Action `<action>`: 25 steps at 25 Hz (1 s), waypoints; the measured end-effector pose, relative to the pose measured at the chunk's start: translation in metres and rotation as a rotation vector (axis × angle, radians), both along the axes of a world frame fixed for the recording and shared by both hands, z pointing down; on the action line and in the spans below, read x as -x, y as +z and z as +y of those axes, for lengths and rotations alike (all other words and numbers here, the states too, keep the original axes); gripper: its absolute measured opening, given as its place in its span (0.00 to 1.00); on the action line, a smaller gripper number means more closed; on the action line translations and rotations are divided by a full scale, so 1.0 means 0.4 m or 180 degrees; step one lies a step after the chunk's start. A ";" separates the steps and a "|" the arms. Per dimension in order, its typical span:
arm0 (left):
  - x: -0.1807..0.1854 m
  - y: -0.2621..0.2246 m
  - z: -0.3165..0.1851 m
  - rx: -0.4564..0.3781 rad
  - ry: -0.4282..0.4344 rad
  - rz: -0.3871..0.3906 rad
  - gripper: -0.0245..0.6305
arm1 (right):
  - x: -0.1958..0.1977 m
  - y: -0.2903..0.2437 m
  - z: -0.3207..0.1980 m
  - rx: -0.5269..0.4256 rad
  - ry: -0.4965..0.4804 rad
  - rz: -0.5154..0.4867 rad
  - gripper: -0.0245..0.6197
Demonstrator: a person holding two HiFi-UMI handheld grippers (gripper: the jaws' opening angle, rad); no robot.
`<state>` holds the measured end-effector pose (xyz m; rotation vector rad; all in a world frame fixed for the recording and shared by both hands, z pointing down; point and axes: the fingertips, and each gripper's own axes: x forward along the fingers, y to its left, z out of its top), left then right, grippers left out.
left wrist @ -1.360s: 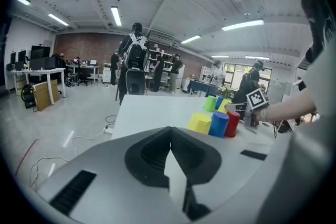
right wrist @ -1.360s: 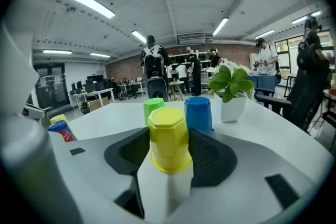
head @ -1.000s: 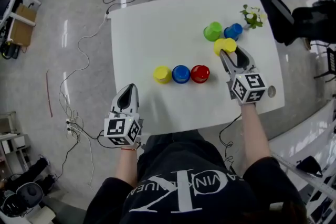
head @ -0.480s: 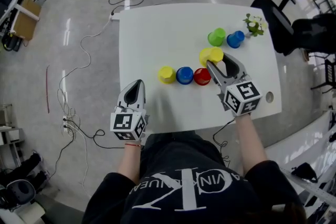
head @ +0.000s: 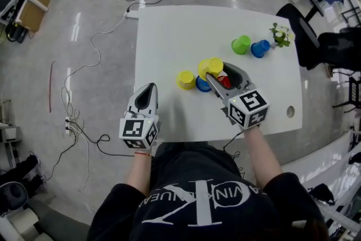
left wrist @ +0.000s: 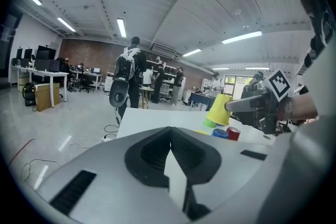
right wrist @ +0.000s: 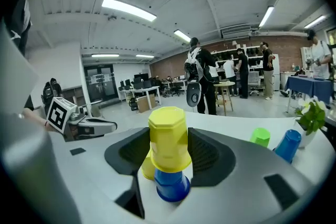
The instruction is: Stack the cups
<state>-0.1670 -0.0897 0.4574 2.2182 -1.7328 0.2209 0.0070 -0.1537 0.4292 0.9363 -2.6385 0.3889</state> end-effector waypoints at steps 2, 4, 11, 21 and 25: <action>0.010 -0.002 0.005 0.0000 -0.0028 0.0007 0.04 | 0.024 0.004 0.010 0.0018 -0.0074 0.0030 0.40; 0.019 -0.002 0.010 0.0001 -0.0061 0.0017 0.04 | 0.044 0.011 0.022 0.0034 -0.0148 0.0065 0.40; 0.036 -0.001 0.017 -0.0009 -0.0137 0.0059 0.04 | 0.079 0.042 0.049 0.0105 -0.0326 0.0185 0.40; 0.043 0.005 0.028 0.0033 -0.0172 0.0113 0.04 | 0.090 0.063 0.062 0.0093 -0.0440 0.0305 0.41; 0.040 0.009 0.027 0.0047 -0.0164 0.0119 0.04 | 0.091 0.066 0.055 0.0083 -0.0437 0.0292 0.41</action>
